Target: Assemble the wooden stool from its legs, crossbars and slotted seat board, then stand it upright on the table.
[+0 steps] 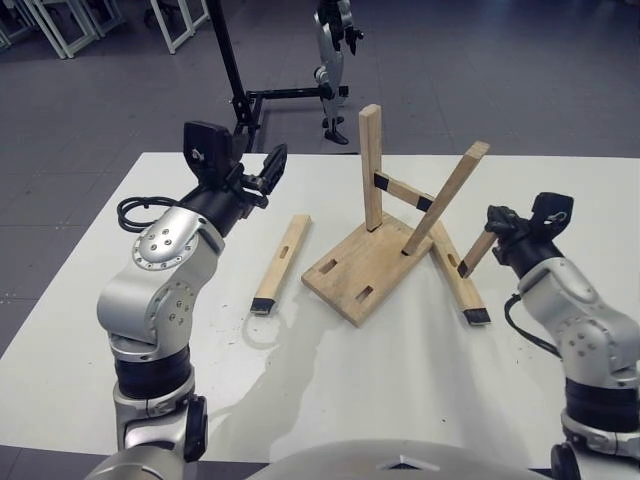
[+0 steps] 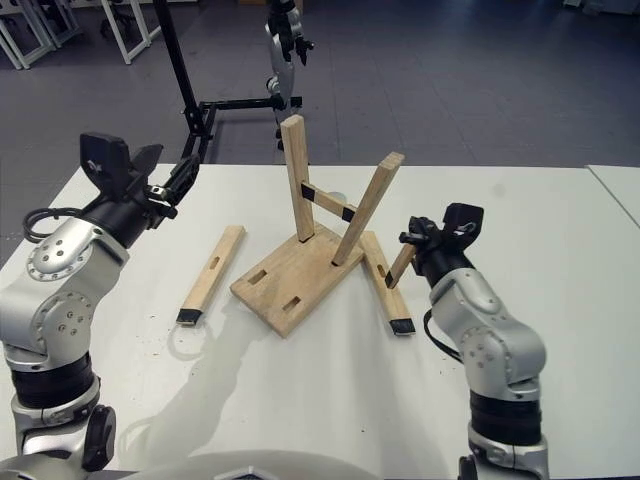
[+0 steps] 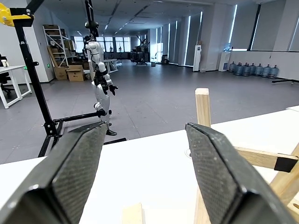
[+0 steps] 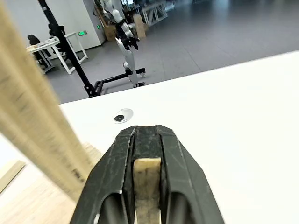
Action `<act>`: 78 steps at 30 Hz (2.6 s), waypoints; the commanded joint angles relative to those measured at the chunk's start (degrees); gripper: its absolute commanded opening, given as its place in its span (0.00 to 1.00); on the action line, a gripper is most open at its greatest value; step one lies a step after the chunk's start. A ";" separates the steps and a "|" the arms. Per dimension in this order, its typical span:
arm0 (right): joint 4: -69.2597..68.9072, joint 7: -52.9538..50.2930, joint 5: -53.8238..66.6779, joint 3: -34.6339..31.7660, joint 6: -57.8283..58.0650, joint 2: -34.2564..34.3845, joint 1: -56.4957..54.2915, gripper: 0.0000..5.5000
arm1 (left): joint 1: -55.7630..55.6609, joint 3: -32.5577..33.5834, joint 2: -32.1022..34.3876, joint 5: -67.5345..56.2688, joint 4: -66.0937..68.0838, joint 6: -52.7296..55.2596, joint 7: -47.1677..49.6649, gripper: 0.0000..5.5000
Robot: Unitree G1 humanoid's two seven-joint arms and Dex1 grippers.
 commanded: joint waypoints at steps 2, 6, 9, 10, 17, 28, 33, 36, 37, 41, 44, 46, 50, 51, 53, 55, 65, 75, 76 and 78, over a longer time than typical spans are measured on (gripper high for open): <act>4.61 5.25 -7.31 2.56 -5.46 2.53 -1.66 0.07 | 1.07 -1.21 -1.64 1.19 -0.29 0.00 0.84 0.56; 9.68 10.09 -13.01 3.63 -9.62 2.38 -4.03 0.07 | 0.97 -1.22 -1.92 1.51 -0.05 0.13 0.46 0.56; 14.65 13.89 -17.27 4.75 -13.20 2.71 -5.63 0.07 | 1.14 -1.72 -1.84 1.74 0.24 0.13 -0.06 0.56; 15.58 14.66 -18.05 4.59 -13.92 3.04 -5.56 0.07 | 1.06 -1.85 -1.75 1.79 0.42 0.12 -0.33 0.56; 23.04 17.21 -23.68 3.95 -20.82 5.98 -0.25 0.07 | 1.71 -2.73 -1.99 2.14 0.13 0.29 -0.92 0.56; 51.98 19.87 -29.41 4.14 -38.81 9.03 10.58 0.07 | 1.97 -4.84 -3.16 1.33 -0.40 1.87 -1.40 0.56; 35.36 17.53 -26.82 -0.65 -35.04 5.15 6.95 0.07 | 2.87 -5.07 -3.34 1.95 -0.74 1.26 -1.07 0.56; 27.40 17.11 -26.94 -1.25 -31.80 4.68 8.82 0.07 | 2.96 -5.24 -3.59 2.29 -0.55 0.80 -0.94 0.56; 24.63 16.54 -26.42 -1.42 -29.65 5.08 10.32 0.07 | 3.08 -5.36 -3.64 2.38 -0.56 0.70 -0.94 0.56; 16.18 14.97 -25.66 -2.17 -22.90 5.76 13.06 0.07 | 3.50 -5.37 -3.59 2.64 -0.65 0.68 -0.98 0.56; 14.36 15.41 -25.18 -2.71 -20.50 5.95 11.57 0.16 | 3.66 -5.89 -3.58 3.06 -0.58 0.63 -1.13 0.56; 13.03 15.61 -25.25 -2.73 -18.70 6.10 10.62 0.24 | 3.63 -6.05 -3.48 3.24 -0.32 0.47 -1.34 0.56; 9.97 15.48 -24.54 -3.28 -14.89 6.15 7.80 0.38 | 3.89 -6.29 -3.79 3.45 -0.62 0.43 -1.19 0.56; 8.73 15.18 -24.32 -3.64 -13.67 6.02 6.67 0.41 | 3.98 -6.25 -3.85 3.48 -0.66 0.44 -1.16 0.56; 6.51 14.24 -24.36 -4.48 -11.46 5.82 4.50 0.48 | 4.13 -6.13 -3.95 3.56 -0.74 0.44 -1.06 0.56; 4.42 13.27 -24.81 -5.23 -9.24 5.63 2.38 0.56 | 4.29 -6.00 -4.04 3.61 -0.89 0.43 -0.91 0.56; 1.08 10.64 -24.00 -8.63 0.70 4.20 -13.36 0.47 | 4.44 -6.43 -5.24 4.75 -1.13 0.04 -0.74 0.56; 2.29 7.25 -26.09 -11.54 -1.43 2.89 -28.55 0.34 | 4.41 -5.93 -5.33 5.21 -1.06 0.16 -1.25 0.56; 0.58 5.85 -25.95 -12.48 -2.22 2.66 -32.58 0.34 | 4.43 -5.88 -5.16 5.21 -1.04 0.21 -1.40 0.56; -0.90 4.88 -26.62 -12.84 -2.53 1.15 -38.22 0.34 | 4.31 -5.83 -4.96 5.20 -0.96 0.34 -1.60 0.56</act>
